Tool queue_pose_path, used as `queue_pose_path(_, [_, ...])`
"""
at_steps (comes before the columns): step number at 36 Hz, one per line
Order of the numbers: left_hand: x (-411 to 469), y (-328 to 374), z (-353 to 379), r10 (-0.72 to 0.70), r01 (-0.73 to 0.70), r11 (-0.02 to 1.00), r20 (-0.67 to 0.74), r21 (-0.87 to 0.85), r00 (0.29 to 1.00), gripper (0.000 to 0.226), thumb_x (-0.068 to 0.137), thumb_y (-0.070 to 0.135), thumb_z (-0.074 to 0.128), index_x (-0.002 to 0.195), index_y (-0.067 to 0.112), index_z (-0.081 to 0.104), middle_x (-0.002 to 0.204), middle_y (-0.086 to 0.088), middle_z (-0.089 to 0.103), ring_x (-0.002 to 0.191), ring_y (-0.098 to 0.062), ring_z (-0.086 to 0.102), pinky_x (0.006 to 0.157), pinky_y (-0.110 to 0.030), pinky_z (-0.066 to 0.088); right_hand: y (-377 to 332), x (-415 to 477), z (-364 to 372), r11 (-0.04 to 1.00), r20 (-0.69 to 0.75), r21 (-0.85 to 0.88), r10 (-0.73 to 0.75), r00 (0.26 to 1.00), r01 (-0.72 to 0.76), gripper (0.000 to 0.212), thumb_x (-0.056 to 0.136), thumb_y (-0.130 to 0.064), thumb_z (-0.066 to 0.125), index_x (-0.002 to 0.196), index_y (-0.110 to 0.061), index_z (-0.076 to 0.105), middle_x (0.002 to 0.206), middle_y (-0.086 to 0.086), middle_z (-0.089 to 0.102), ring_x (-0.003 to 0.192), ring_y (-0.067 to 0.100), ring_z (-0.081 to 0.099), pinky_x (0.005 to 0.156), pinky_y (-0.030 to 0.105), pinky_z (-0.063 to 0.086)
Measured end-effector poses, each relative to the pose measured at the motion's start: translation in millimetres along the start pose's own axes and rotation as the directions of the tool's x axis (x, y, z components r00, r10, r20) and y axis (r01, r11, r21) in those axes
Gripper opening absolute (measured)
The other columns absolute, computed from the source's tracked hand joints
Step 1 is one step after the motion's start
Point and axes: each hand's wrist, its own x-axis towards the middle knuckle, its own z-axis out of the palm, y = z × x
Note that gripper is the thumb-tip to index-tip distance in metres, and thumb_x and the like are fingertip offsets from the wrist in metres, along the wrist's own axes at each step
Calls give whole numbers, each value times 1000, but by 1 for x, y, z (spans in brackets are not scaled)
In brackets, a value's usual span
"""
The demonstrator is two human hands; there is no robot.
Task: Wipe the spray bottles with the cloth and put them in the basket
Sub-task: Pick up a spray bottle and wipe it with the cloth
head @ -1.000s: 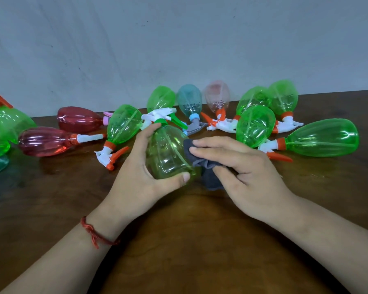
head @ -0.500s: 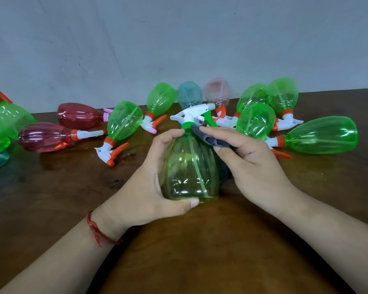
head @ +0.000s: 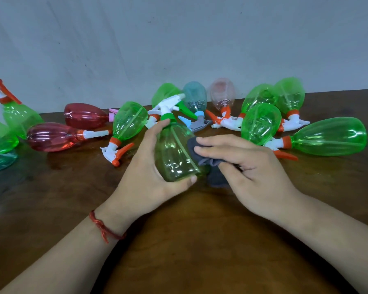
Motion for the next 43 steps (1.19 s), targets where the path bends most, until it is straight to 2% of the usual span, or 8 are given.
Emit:
queue_pose_path(11, [3,-4,0,-39,41,998,-58,46,998,113,68,28,103,159,33,35,146,8,60,136,-16,62,115,-45,51,8,-2,3,994,47,-32,-103,994,105,56,87,15,53,125,-18,78,138,-9,68,130,1,60,109,18,46])
queue_pose_path(25, [0,32,1,-81,33,963,168,269,982,105,79,20,97,164,24,33,153,-3,56,139,-17,60,113,-34,51,11,6,2,966,-26,189,185,982,-177,48,102,6,54,131,-26,74,135,-25,67,134,-10,53,113,9,35])
queue_pose_path(27, [21,43,-1,-120,22,949,298,313,947,63,104,7,68,160,1,40,120,-23,76,109,-3,74,88,-17,55,10,8,0,944,-14,243,233,972,-223,47,105,4,53,131,-29,74,132,-28,68,132,-10,55,114,13,38])
queue_pose_path(29, [29,36,17,-172,205,972,243,-119,955,36,112,3,47,144,-11,54,62,-9,70,45,3,63,55,-13,47,10,9,0,923,-7,284,272,962,-258,46,106,2,53,130,-31,74,130,-25,70,129,-6,59,115,23,44])
queue_pose_path(31, [31,33,24,-242,308,842,200,-443,949,26,112,5,48,124,-8,67,61,-5,66,41,-2,58,47,-12,41,10,9,-1,913,-14,301,292,956,-274,46,106,1,53,130,-33,74,128,-20,72,123,6,66,113,36,49])
queue_pose_path(34, [9,44,17,-295,328,889,147,-320,944,19,110,12,54,107,2,70,46,2,63,37,2,57,44,-7,40,9,9,-2,898,-39,347,303,952,-272,46,105,3,53,129,-30,75,125,-16,75,119,10,69,111,44,52])
queue_pose_path(39, [-7,30,-2,-130,81,972,216,219,968,113,73,33,100,163,32,31,150,11,54,139,-18,56,115,-35,47,13,8,-1,907,-50,337,284,957,-252,45,103,7,53,130,-24,73,127,-14,74,125,7,66,113,45,49])
queue_pose_path(43, [3,32,-1,-99,70,986,193,152,976,65,103,13,71,160,4,41,161,-17,51,124,-22,64,83,-14,48,16,6,1,940,-52,266,235,970,-214,43,103,4,54,129,-24,73,130,-15,73,129,7,64,115,42,48])
